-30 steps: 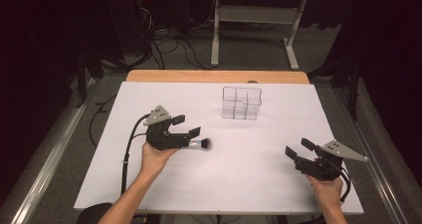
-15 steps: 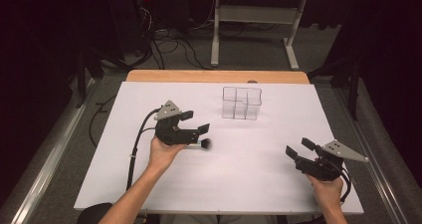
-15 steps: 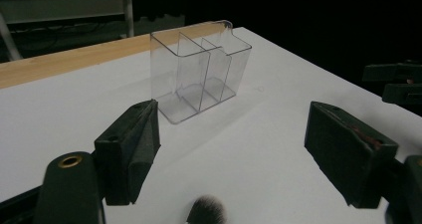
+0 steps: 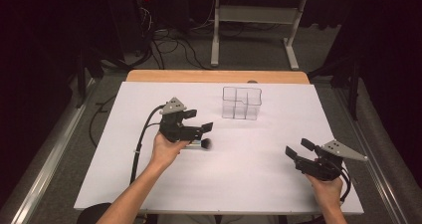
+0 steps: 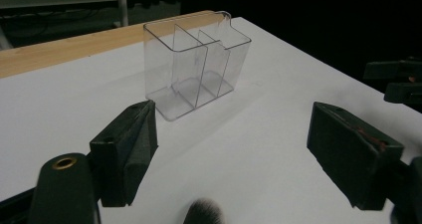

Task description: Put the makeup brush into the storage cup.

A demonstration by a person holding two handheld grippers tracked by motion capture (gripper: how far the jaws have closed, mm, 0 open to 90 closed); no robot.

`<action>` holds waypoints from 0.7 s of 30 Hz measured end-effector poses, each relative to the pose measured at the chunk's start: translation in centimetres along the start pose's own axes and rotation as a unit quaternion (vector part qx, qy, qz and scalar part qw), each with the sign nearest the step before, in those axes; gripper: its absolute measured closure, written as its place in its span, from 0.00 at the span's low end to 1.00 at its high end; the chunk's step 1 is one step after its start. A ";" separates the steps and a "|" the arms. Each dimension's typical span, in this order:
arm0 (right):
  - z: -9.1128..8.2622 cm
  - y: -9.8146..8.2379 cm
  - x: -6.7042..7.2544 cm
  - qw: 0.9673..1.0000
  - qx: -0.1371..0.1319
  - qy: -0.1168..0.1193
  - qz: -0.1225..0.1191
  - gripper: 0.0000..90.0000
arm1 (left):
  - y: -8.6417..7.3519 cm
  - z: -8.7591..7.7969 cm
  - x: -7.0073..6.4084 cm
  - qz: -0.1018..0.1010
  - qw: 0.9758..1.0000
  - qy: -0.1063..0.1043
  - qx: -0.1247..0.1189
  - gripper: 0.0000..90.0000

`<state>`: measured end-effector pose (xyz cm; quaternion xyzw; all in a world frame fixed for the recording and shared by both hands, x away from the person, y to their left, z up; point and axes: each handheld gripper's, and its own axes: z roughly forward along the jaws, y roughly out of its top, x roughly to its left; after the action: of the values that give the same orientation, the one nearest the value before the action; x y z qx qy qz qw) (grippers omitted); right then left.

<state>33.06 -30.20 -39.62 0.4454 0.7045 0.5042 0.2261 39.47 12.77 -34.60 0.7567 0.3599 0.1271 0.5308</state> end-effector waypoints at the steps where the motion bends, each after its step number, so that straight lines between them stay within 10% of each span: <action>1: 0.0 0.0 0.0 1.000 0.000 0.000 0.000 0.33 | 0.0 0.0 0.0 0.000 1.000 0.000 0.000 0.22; 21: -0.4 0.2 -0.2 1.000 -0.007 -0.006 -0.005 0.34 | 0.5 0.2 0.1 0.028 0.997 0.028 0.071 0.23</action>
<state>32.90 -30.55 -39.26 0.4436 0.7015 0.5052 0.2363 39.91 12.60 -34.25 0.7983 0.3611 0.1370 0.4621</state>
